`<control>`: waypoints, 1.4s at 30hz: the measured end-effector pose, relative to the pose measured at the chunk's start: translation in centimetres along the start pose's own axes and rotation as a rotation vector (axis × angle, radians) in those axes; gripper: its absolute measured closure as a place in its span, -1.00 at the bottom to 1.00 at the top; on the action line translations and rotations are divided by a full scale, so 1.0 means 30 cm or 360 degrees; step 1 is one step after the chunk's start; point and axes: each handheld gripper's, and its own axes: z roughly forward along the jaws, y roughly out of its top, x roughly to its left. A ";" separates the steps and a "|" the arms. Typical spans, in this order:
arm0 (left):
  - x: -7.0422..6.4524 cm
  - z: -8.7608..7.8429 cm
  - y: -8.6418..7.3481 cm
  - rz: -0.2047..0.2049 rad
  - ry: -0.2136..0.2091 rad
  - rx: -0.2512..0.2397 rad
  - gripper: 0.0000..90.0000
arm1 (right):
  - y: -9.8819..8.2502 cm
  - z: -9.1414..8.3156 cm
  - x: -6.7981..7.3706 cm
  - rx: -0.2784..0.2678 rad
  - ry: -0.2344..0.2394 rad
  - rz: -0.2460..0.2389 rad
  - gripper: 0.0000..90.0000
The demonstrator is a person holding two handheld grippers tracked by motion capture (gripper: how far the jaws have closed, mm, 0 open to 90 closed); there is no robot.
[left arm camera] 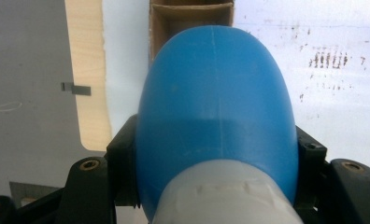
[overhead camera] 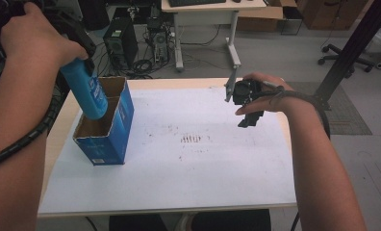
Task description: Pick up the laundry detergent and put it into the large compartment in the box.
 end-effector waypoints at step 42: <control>0.053 0.307 0.053 0.0071 -0.0017 0.0079 -0.17 | 0.040 0.019 -0.011 0.0017 0.0019 -0.0030 -0.87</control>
